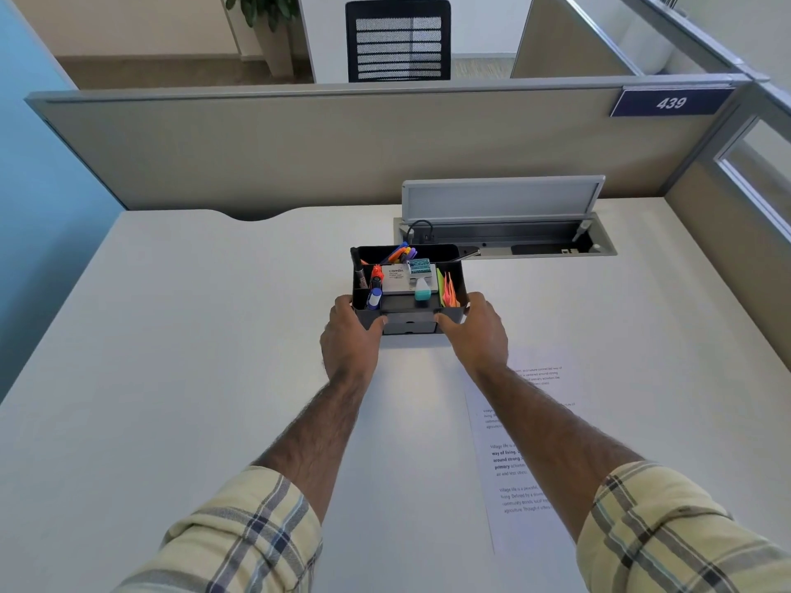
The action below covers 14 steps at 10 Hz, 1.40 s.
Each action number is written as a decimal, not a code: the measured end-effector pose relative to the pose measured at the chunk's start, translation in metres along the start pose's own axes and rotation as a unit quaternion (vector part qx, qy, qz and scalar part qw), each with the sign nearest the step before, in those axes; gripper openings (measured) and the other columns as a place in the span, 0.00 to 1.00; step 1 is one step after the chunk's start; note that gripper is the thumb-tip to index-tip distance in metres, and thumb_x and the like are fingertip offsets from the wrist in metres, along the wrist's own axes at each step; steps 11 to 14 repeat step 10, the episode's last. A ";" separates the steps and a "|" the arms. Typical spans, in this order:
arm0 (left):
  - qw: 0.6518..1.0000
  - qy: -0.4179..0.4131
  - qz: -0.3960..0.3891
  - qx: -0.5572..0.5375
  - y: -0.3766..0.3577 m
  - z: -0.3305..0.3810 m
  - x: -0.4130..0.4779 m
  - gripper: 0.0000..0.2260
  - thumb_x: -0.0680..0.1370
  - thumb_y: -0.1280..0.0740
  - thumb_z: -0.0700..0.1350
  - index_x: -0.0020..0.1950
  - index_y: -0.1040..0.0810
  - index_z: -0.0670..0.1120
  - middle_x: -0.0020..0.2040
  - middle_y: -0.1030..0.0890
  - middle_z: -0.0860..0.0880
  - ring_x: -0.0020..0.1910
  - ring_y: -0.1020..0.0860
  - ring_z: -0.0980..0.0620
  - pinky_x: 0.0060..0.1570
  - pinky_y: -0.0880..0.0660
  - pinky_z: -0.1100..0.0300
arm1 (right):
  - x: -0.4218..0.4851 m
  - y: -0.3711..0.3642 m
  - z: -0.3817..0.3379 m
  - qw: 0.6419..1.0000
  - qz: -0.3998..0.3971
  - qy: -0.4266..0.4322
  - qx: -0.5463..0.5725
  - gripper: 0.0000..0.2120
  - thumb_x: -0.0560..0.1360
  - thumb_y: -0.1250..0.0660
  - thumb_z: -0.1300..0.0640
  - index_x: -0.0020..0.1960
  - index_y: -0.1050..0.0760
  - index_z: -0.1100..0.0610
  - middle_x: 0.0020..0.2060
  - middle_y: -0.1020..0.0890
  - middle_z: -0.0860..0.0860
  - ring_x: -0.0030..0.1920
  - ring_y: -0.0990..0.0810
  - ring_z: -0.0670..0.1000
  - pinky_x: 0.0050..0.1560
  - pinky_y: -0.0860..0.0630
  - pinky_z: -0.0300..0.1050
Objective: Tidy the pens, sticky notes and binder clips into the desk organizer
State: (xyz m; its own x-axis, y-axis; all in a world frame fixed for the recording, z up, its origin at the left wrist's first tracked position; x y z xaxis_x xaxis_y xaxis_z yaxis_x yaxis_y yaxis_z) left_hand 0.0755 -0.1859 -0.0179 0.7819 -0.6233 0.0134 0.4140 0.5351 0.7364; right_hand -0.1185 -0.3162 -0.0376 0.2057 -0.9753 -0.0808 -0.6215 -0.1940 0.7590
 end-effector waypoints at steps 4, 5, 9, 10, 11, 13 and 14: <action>1.000 -0.016 -0.012 0.003 0.001 -0.001 -0.001 0.25 0.77 0.27 0.52 0.68 0.32 0.45 0.63 0.22 0.47 0.58 0.22 0.44 0.56 0.23 0.47 | -0.001 0.000 -0.002 1.000 0.002 0.001 -0.008 0.28 0.75 0.28 0.41 0.68 0.30 0.53 0.63 0.21 0.50 0.59 0.22 0.51 0.54 0.19 0.52; 0.999 -0.028 -0.021 0.005 0.002 -0.002 -0.002 0.24 0.78 0.29 0.50 0.70 0.32 0.45 0.64 0.23 0.47 0.59 0.23 0.45 0.57 0.23 0.47 | -0.002 0.002 -0.001 1.000 0.003 0.004 -0.013 0.29 0.75 0.28 0.41 0.69 0.30 0.53 0.64 0.21 0.51 0.60 0.22 0.52 0.56 0.20 0.52; 0.989 -0.117 0.084 0.014 0.052 0.006 0.014 0.18 0.80 0.39 0.38 0.71 0.29 0.43 0.68 0.23 0.45 0.67 0.26 0.44 0.67 0.27 0.49 | -0.005 0.052 -0.026 0.985 0.095 0.115 -0.085 0.26 0.78 0.33 0.39 0.68 0.26 0.56 0.60 0.20 0.54 0.57 0.21 0.53 0.57 0.23 0.51; 0.970 -0.205 0.125 0.050 0.079 0.038 0.028 0.17 0.81 0.38 0.39 0.69 0.28 0.39 0.71 0.27 0.42 0.71 0.30 0.42 0.71 0.33 0.46 | -0.003 0.079 -0.058 0.965 0.137 0.191 -0.119 0.22 0.78 0.33 0.41 0.62 0.24 0.57 0.55 0.19 0.54 0.53 0.22 0.53 0.56 0.23 0.52; 0.970 -0.205 0.125 0.050 0.079 0.038 0.028 0.17 0.81 0.38 0.39 0.69 0.28 0.39 0.71 0.27 0.42 0.71 0.30 0.42 0.71 0.33 0.46 | -0.003 0.079 -0.058 0.965 0.137 0.191 -0.119 0.22 0.78 0.33 0.41 0.62 0.24 0.57 0.55 0.19 0.54 0.53 0.22 0.53 0.56 0.23 0.52; 0.970 -0.205 0.125 0.050 0.079 0.038 0.028 0.17 0.81 0.38 0.39 0.69 0.28 0.39 0.71 0.27 0.42 0.71 0.30 0.42 0.71 0.33 0.46 | -0.003 0.079 -0.058 0.965 0.137 0.191 -0.119 0.22 0.78 0.33 0.41 0.62 0.24 0.57 0.55 0.19 0.54 0.53 0.22 0.53 0.56 0.23 0.52; 0.970 -0.205 0.125 0.050 0.079 0.038 0.028 0.17 0.81 0.38 0.39 0.69 0.28 0.39 0.71 0.27 0.42 0.71 0.30 0.42 0.71 0.33 0.46 | -0.003 0.079 -0.058 0.965 0.137 0.191 -0.119 0.22 0.78 0.33 0.41 0.62 0.24 0.57 0.55 0.19 0.54 0.53 0.22 0.53 0.56 0.23 0.52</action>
Point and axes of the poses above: each hand's wrist, its own x-axis towards the middle knuckle, its own y-axis out of the back of the hand, z = x × y, the point moved 6 cm from there along x, towards the middle knuckle
